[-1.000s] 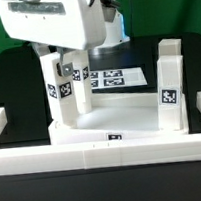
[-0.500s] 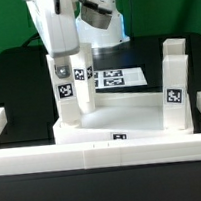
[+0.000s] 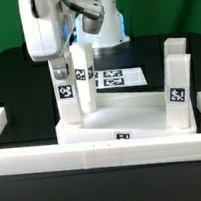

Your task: Assemble desk

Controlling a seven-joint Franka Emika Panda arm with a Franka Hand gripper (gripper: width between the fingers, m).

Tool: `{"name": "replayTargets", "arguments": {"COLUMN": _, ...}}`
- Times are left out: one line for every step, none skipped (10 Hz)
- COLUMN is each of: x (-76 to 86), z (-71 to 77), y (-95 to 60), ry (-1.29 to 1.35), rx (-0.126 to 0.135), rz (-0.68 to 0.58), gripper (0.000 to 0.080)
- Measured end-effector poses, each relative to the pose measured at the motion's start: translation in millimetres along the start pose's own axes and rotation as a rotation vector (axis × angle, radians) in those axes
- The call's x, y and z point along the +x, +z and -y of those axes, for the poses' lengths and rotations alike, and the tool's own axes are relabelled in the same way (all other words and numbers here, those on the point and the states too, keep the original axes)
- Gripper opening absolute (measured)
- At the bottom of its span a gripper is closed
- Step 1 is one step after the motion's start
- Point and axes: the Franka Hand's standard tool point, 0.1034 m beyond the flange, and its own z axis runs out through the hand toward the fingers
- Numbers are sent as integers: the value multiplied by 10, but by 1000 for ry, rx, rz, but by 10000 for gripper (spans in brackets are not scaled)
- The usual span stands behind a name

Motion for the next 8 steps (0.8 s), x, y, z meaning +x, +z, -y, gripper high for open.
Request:
{"name": "replayTargets", "arguments": {"x": -1, "z": -1, "y": 1, "ry": -16, "rx": -1, "rz": 0, "gripper": 296}}
{"name": "replayTargets", "arguments": {"x": -5, "z": -3, "y": 1, "ry": -85, "rx": -3, "rz": 1, "gripper": 498}}
{"name": "replayTargets", "arguments": {"x": -17, "z": -2, "y": 3, "ry": -130, "rx": -3, "rz": 1, "gripper": 498}}
{"name": "replayTargets", "arguments": {"x": -15, "z": -3, "y": 3, "ry": -188, "rx": -3, "rz": 1, "gripper": 622}}
{"name": "replayTargets", "arguments": {"x": -15, "z": -3, "y": 4, "ry": -240, "rx": -3, "rz": 1, "gripper": 641}}
{"name": "replayTargets", "arguments": {"x": -14, "z": -3, "y": 4, "ry": -328, "rx": -3, "rz": 2, "gripper": 641}}
{"name": "replayTargets", "arguments": {"x": -14, "z": -3, "y": 4, "ry": -399, "rx": -3, "rz": 2, "gripper": 648}}
{"name": "replayTargets", "arguments": {"x": -13, "z": -4, "y": 4, "ry": -457, "rx": -3, "rz": 1, "gripper": 648}}
